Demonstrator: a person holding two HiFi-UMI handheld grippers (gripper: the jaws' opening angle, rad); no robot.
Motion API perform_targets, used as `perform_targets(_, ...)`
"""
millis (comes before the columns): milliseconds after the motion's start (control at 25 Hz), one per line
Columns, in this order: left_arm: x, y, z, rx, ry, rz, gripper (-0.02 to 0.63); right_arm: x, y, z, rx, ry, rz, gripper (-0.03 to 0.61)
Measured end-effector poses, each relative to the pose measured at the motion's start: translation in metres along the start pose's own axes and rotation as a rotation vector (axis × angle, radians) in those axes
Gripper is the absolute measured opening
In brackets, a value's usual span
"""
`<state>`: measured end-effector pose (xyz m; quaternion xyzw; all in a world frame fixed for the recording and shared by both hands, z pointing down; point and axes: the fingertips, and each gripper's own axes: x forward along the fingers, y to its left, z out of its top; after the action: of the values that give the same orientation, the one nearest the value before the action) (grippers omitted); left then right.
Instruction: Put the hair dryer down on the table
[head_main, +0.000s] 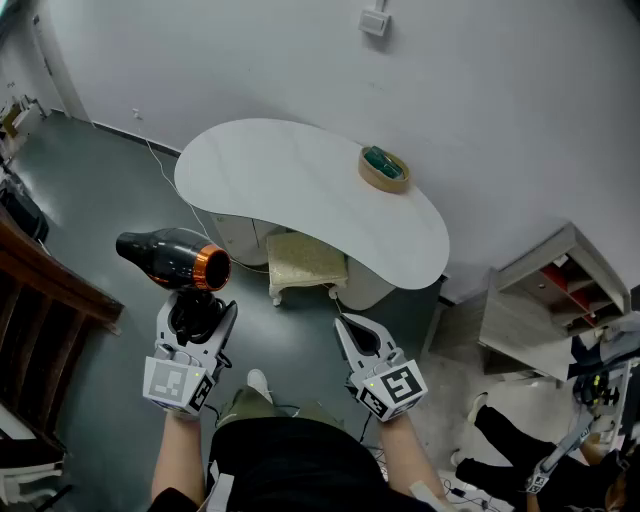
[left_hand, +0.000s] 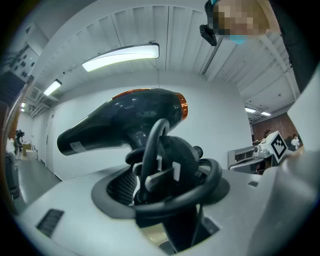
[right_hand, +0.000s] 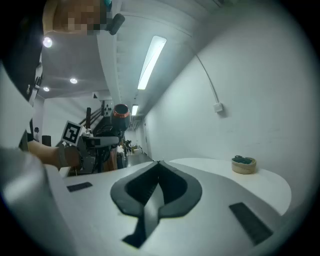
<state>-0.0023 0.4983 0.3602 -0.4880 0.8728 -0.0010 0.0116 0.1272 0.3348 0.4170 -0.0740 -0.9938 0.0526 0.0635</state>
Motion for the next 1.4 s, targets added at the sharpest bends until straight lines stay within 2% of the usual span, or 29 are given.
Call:
perform_targets(160, -0.008, 0.029, -0.004, -0.010, -0.007, 0.001, 0.324, 0.026, 0.016, 0.004, -0.018, 0.007, 0.012, 0.014)
perform_targets(280, -0.013, 0.069, -0.007, -0.020, -0.013, 0.019, 0.324, 0.060, 0.031, 0.008, -0.034, 0.021, 0.019, 0.014)
perform_targets(440, -0.017, 0.119, -0.011, -0.036, -0.018, 0.029, 0.324, 0.102, 0.043, 0.012, -0.002, 0.020, 0.010, 0.015)
perform_targets(680, -0.018, 0.195, -0.024, -0.071, -0.019, 0.011, 0.324, 0.160, 0.062, 0.001, -0.042, 0.073, -0.042, 0.015)
perform_targets(800, -0.008, 0.219, -0.035, -0.099, -0.024, -0.001, 0.324, 0.178, 0.062, -0.008, -0.080, 0.114, -0.074, 0.015)
perform_targets(960, 0.015, 0.235, -0.044, -0.130, -0.022, -0.032, 0.324, 0.191, 0.049, -0.012, -0.123, 0.173, -0.130, 0.014)
perform_targets(1160, 0.039, 0.238, -0.042, -0.129, -0.030, -0.068, 0.324, 0.199, 0.038, -0.005, -0.159, 0.189, -0.162, 0.015)
perform_targets(1400, 0.079, 0.218, -0.053, -0.146, 0.003, -0.103, 0.324, 0.190, -0.002, -0.017, -0.126, 0.201, -0.200, 0.015)
